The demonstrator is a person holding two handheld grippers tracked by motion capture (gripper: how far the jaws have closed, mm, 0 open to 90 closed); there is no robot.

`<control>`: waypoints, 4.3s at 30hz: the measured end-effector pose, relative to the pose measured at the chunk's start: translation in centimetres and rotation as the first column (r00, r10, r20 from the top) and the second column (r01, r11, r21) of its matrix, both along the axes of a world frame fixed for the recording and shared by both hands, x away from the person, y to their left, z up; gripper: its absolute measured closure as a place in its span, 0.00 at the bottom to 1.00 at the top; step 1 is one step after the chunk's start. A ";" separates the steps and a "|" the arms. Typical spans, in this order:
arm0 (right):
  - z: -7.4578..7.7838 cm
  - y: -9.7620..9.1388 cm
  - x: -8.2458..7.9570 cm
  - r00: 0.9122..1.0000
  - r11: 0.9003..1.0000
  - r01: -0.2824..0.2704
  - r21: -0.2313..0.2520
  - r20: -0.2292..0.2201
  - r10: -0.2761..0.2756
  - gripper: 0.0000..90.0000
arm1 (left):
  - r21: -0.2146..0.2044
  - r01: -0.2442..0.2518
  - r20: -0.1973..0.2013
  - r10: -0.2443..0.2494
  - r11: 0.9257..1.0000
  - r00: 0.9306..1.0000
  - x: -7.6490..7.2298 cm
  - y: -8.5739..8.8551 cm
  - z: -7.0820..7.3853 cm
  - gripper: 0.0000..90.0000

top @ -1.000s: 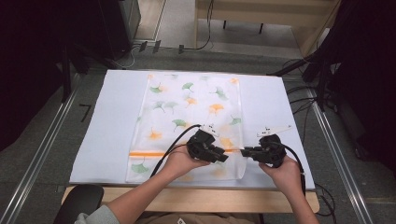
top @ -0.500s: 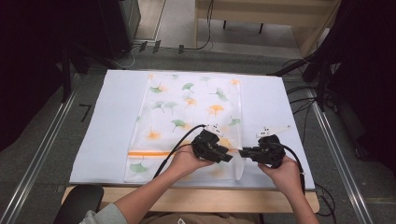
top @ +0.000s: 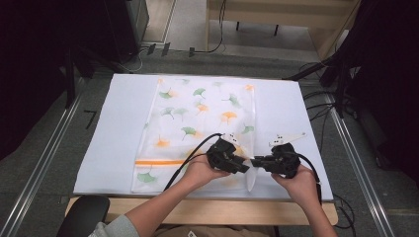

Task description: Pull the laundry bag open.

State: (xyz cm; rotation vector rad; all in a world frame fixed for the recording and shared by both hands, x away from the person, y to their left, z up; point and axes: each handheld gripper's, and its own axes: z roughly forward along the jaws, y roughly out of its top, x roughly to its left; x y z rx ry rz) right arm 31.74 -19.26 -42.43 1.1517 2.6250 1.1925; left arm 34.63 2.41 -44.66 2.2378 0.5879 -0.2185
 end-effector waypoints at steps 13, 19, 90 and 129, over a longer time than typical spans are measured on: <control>0.1 0.3 -0.1 1.000 1.000 -0.011 0.000 0.004 0.011 0.94 | 0.002 0.001 -0.024 -0.001 1.000 1.000 0.1 -0.4 0.2 0.84; 0.1 0.3 -0.1 1.000 1.000 -0.014 0.005 0.003 0.014 0.94 | 0.003 0.002 -0.007 -0.002 1.000 1.000 0.2 0.0 0.4 0.83; 0.0 -0.6 0.1 1.000 1.000 0.004 0.011 0.002 -0.004 0.94 | 0.061 -0.061 -0.080 0.065 0.996 0.995 1.6 4.1 0.1 1.00; 0.3 -0.7 0.4 1.000 1.000 -0.018 0.003 0.012 0.017 0.94 | 0.079 -0.159 -0.134 0.168 0.984 0.977 2.2 8.8 -0.1 1.00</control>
